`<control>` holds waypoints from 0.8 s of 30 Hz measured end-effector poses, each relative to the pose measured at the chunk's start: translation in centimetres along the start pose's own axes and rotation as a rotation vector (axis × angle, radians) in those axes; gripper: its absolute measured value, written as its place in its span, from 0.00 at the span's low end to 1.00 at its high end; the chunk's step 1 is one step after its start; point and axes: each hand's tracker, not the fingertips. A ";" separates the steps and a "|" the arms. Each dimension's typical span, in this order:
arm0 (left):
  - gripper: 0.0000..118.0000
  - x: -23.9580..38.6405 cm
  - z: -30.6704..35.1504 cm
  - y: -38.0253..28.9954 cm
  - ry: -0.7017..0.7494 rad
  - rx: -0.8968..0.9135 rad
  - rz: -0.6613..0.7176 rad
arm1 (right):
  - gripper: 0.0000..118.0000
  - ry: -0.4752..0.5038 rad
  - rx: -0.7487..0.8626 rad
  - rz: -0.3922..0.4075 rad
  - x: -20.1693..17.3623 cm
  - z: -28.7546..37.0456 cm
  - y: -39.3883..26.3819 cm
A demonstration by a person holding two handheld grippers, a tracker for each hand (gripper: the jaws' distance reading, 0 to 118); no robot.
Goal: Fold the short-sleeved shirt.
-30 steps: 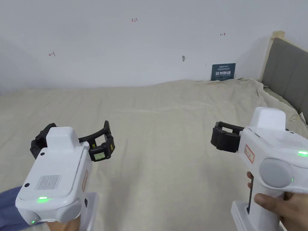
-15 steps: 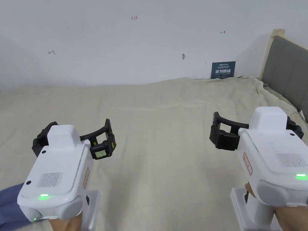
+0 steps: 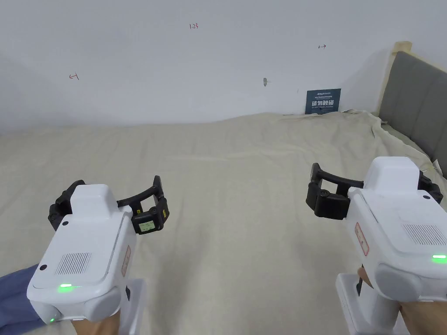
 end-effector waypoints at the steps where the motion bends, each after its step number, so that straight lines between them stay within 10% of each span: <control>1: 1.00 0.0 0.0 0.0 0.001 0.000 -0.001 | 1.00 0.000 0.000 -0.002 0.1 0.0 0.0; 24: 1.00 0.1 -0.4 0.4 -0.001 0.011 -0.003 | 1.00 0.004 0.002 0.003 0.8 0.0 -0.4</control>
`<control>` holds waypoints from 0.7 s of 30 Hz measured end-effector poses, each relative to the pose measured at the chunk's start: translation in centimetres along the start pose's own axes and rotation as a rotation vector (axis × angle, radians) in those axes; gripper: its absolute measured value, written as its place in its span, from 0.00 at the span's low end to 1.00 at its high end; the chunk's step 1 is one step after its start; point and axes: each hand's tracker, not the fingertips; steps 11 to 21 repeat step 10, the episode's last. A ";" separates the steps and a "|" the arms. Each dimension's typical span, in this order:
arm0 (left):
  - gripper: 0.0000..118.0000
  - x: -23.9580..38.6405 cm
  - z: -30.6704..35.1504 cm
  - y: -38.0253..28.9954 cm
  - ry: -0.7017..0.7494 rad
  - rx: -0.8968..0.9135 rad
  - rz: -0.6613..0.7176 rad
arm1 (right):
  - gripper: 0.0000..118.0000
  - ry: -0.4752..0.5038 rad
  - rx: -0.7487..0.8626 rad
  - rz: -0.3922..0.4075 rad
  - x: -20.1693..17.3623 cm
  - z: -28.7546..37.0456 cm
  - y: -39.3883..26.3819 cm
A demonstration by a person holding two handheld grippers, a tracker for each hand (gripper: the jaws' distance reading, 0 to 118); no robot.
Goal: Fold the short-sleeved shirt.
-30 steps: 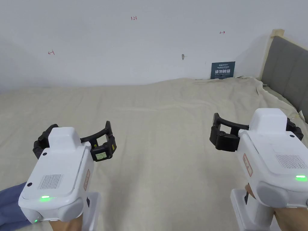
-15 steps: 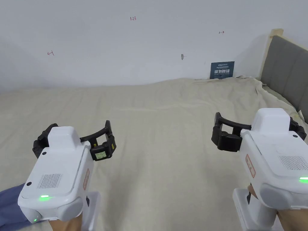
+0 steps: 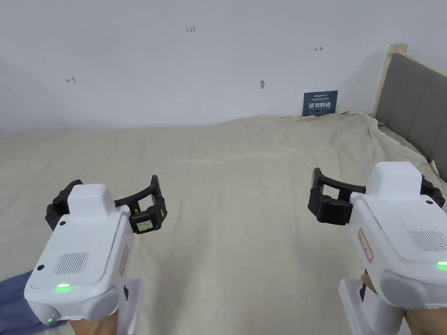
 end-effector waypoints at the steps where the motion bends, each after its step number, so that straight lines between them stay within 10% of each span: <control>1: 1.00 0.0 0.0 0.0 -0.001 0.001 -0.003 | 1.00 -0.001 0.001 -0.001 0.0 0.0 0.0; 21: 1.00 0.0 0.0 0.1 0.002 0.000 0.000 | 1.00 -0.003 -0.002 -0.008 0.2 0.1 0.1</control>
